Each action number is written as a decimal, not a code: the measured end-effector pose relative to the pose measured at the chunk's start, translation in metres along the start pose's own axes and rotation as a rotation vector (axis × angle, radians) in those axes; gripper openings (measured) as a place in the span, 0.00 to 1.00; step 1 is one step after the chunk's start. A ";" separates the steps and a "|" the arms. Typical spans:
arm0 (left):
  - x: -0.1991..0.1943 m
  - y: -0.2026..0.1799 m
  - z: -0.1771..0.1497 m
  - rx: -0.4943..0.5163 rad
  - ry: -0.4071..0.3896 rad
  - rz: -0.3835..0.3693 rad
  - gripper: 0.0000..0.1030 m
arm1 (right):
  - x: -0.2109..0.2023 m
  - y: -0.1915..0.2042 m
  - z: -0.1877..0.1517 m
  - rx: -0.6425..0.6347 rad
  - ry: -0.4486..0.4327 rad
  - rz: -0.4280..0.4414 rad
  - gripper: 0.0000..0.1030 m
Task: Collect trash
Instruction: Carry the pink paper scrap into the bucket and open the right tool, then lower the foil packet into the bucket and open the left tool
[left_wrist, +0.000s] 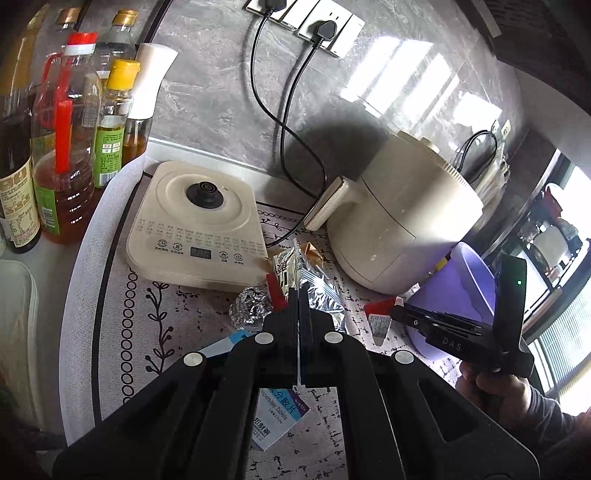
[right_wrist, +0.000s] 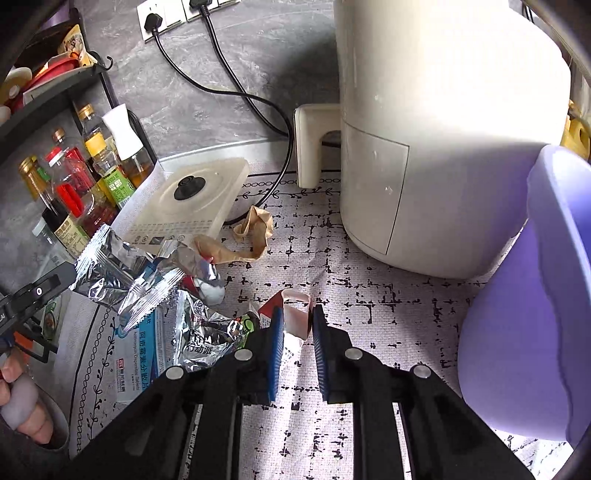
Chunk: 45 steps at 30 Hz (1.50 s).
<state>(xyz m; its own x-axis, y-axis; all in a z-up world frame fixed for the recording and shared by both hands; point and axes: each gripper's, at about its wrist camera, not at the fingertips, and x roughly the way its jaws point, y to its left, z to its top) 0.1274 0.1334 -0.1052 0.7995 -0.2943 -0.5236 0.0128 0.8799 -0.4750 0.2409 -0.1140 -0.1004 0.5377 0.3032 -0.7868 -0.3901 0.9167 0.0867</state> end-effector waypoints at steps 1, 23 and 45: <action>-0.003 -0.004 0.003 0.013 -0.006 -0.006 0.01 | -0.008 0.000 0.000 -0.002 -0.017 0.002 0.16; 0.003 -0.121 0.041 0.254 -0.042 -0.219 0.01 | -0.159 -0.049 0.002 0.099 -0.342 -0.115 0.04; 0.044 -0.228 0.056 0.426 0.010 -0.434 0.01 | -0.220 -0.140 -0.023 0.347 -0.470 -0.372 0.67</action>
<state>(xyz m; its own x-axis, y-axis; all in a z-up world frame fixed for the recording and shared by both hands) 0.1929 -0.0593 0.0196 0.6622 -0.6610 -0.3530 0.5768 0.7504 -0.3229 0.1601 -0.3154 0.0460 0.8866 -0.0391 -0.4610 0.1030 0.9881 0.1142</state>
